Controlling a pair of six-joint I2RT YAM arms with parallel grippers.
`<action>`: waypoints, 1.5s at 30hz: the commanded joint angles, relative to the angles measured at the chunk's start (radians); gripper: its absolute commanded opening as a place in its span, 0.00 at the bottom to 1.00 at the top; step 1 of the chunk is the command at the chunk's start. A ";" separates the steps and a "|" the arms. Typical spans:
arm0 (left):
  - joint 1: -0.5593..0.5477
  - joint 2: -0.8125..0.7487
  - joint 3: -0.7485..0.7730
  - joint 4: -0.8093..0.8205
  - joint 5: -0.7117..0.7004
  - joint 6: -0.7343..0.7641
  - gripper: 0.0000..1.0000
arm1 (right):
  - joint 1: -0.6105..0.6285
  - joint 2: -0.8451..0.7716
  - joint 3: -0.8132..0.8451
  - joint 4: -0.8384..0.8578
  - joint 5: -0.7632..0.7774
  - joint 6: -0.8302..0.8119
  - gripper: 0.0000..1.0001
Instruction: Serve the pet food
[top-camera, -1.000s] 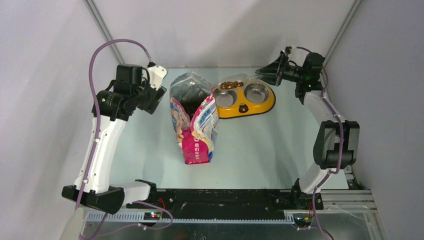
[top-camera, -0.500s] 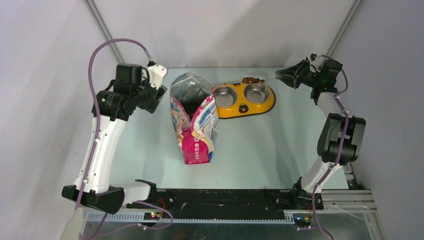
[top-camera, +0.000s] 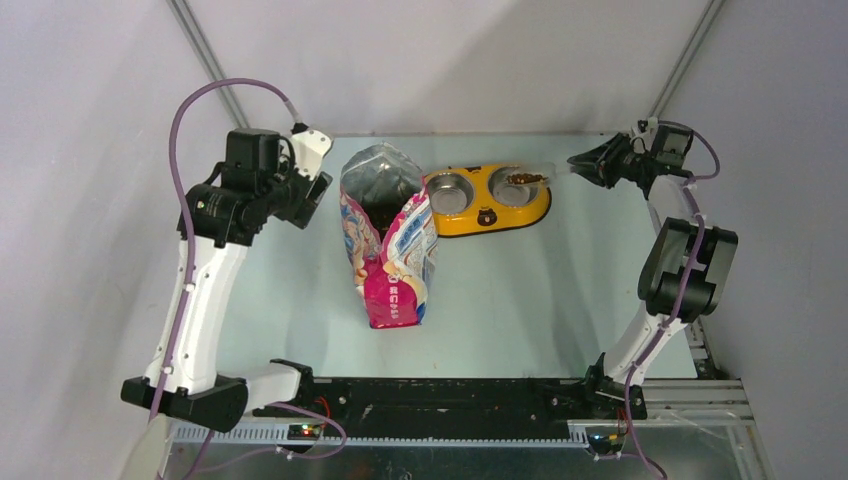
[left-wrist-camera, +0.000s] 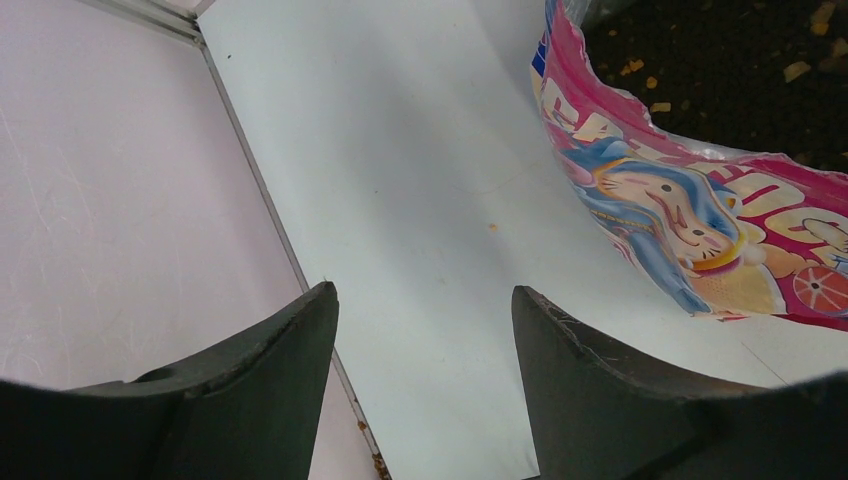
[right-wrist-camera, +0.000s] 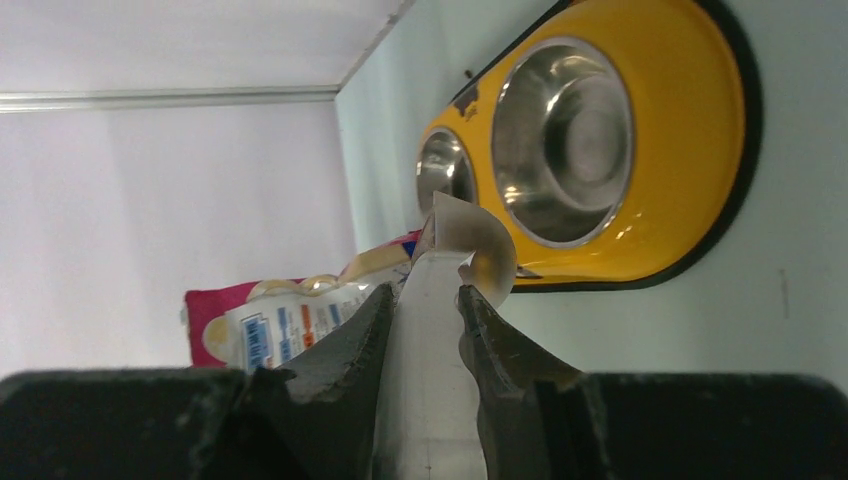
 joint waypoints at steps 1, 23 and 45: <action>0.000 -0.029 0.020 0.004 -0.007 -0.014 0.71 | 0.014 0.020 0.070 -0.119 0.094 -0.123 0.00; -0.007 -0.027 0.021 0.019 0.007 -0.028 0.71 | 0.143 0.080 0.304 -0.339 0.424 -0.463 0.00; -0.006 0.065 0.113 0.161 0.178 -0.343 0.72 | 0.351 -0.278 0.500 -0.506 0.507 -0.727 0.00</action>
